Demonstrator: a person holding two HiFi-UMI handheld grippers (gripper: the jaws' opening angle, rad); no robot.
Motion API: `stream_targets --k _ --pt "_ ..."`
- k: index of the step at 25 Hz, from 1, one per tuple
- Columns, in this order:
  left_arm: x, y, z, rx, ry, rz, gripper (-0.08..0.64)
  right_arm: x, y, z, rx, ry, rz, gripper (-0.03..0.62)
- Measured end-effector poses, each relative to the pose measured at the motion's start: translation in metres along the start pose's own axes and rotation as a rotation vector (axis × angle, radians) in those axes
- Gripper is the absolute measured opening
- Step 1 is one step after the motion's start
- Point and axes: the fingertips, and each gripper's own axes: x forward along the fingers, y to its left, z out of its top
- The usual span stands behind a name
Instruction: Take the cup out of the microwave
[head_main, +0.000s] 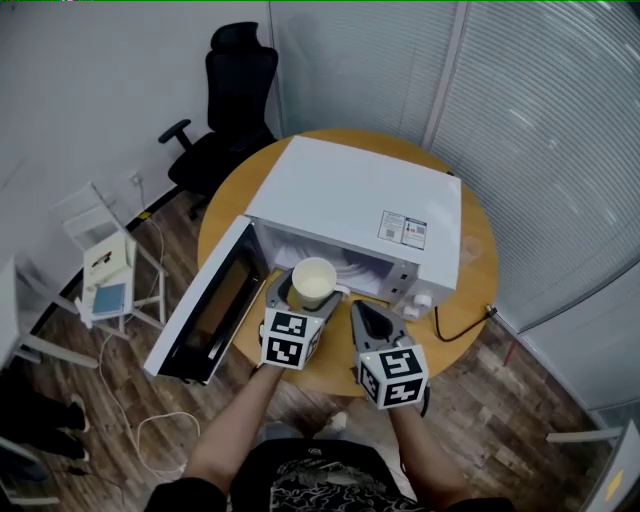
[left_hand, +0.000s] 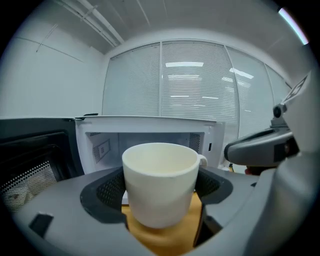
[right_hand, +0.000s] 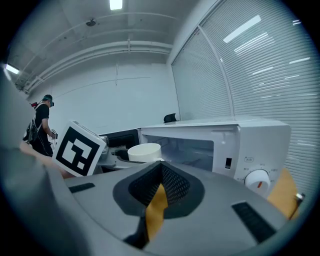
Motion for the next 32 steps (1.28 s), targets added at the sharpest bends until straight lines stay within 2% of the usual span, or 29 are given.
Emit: stream_targets --k 19,32 --pt "-0.087 -0.002 0.011 0.03 -0.037 -0.138 0.425 -0.035 0.064 0.008 0.008 -0.072 -0.208 0.014" --pt "-0.107 -0.005 0.004 0.029 -0.058 -0.191 0.425 -0.05 0.092 0.001 0.001 -0.066 -0.275 0.014"
